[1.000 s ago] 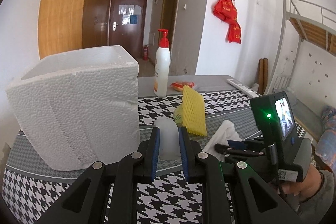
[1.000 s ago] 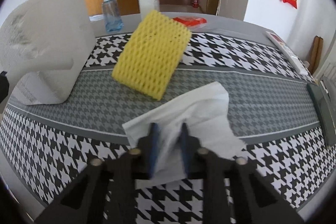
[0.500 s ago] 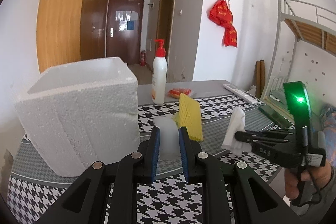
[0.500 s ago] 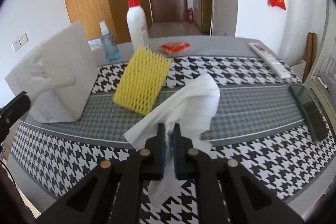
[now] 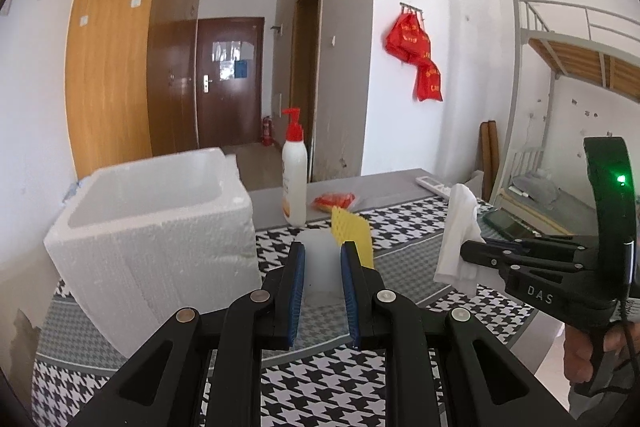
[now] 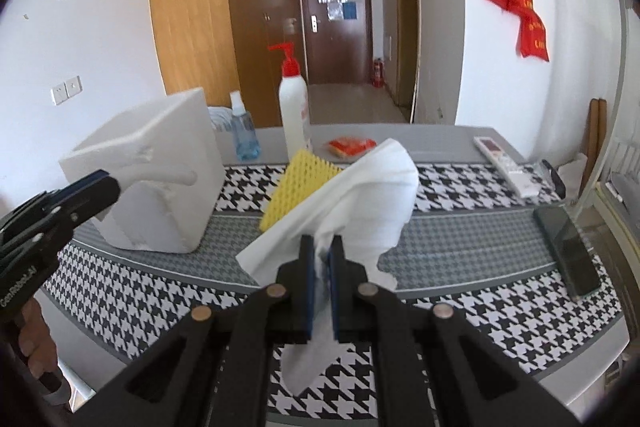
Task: Organize soft objects
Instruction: 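Lift the white cloth with the right tool while the left tool lifts the tube, then carry the tube over the foam box and open the left tool, then carry the white cloth in the right tool over the box and release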
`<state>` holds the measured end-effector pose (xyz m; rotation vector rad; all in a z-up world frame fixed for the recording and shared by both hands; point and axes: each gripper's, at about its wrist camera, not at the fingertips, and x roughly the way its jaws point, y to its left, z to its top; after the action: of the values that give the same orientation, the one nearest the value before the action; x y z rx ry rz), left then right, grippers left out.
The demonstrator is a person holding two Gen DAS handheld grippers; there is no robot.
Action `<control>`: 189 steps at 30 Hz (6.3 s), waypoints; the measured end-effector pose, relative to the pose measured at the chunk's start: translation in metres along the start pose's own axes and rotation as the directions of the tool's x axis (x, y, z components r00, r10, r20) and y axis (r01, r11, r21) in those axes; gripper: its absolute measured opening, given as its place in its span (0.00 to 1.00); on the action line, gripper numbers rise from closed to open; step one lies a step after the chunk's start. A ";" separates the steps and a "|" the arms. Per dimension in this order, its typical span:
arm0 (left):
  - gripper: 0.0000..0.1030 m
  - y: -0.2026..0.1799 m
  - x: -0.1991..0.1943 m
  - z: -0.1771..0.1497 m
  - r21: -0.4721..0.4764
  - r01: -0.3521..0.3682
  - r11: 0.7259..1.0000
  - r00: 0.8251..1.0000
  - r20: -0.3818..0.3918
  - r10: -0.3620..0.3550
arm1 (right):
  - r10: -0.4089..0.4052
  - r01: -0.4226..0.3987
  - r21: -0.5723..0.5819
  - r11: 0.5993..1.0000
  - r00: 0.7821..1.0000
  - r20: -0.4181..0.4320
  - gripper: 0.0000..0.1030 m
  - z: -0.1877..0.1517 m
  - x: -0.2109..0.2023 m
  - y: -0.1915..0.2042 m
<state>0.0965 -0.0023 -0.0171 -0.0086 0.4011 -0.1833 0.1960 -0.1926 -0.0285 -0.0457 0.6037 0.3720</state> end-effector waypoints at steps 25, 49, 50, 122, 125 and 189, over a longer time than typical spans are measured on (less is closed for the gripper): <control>0.19 0.000 -0.014 0.039 0.047 -0.066 0.997 0.993 0.106 0.061 | 0.033 -0.024 -0.062 0.998 0.990 0.138 0.09 0.030 -0.040 0.015; 0.19 0.043 -0.028 0.052 -0.010 -0.190 0.982 0.971 0.142 0.190 | 0.118 -0.092 -0.146 0.985 0.976 0.181 0.09 0.052 -0.035 0.055; 0.19 0.045 -0.028 0.053 -0.012 -0.195 0.981 0.971 0.141 0.194 | 0.125 -0.098 -0.151 0.984 0.975 0.182 0.09 0.053 -0.034 0.057; 0.99 0.128 0.009 0.051 -0.133 -0.305 0.943 0.947 0.061 0.315 | 0.216 -0.184 -0.253 0.950 0.971 0.106 0.09 0.087 0.027 0.134; 0.99 0.132 0.004 0.049 -0.142 -0.314 0.939 0.944 0.060 0.324 | 0.216 -0.184 -0.255 0.949 0.971 0.102 0.09 0.089 0.029 0.137; 0.99 0.162 -0.068 0.010 -0.191 -0.352 0.916 0.927 0.063 0.369 | 0.279 -0.271 -0.281 0.921 0.960 -0.012 0.80 0.111 0.076 0.201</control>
<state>0.0670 0.1686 0.0109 -0.1177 0.3136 0.2193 0.2432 0.0362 0.0332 -0.2288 0.5264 0.7304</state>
